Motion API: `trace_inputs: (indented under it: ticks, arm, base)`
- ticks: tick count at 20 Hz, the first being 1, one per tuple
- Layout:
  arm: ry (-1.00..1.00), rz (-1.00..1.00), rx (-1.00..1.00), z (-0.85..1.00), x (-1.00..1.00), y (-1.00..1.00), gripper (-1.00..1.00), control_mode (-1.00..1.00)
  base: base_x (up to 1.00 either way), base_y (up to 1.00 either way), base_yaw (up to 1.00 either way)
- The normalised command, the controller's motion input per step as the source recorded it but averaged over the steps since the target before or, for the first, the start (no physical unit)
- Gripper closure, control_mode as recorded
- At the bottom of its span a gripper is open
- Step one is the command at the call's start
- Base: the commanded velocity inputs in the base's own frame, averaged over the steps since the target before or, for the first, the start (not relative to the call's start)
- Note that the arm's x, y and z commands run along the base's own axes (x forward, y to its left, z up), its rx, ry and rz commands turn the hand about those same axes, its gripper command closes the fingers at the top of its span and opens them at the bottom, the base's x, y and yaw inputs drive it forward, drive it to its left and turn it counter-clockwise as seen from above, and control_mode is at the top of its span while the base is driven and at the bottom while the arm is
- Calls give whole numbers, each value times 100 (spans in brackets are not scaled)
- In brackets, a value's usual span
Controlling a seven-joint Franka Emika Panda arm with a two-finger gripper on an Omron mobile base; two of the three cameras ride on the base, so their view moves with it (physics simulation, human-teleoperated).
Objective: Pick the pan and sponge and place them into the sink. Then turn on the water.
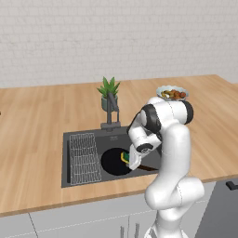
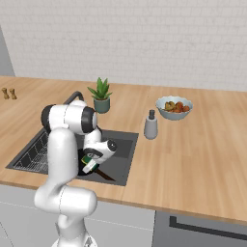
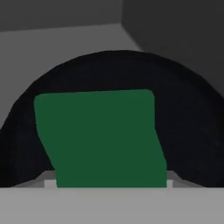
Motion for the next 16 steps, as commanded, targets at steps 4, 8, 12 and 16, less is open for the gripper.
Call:
trace_inputs:
  ticks: [4,8,12,16]
  arm:
    - [-5,0,0,-49,17,1,100,-100]
    - [-5,0,0,-33,13,1,-100,-100]
    - [-6,0,0,-3,0,0,-100,-100]
    - [-6,0,0,8,0,0,-100,-100]
  base:
    - [0,0,0]
    - [0,0,0]
    - [0,0,0]
    - [0,0,0]
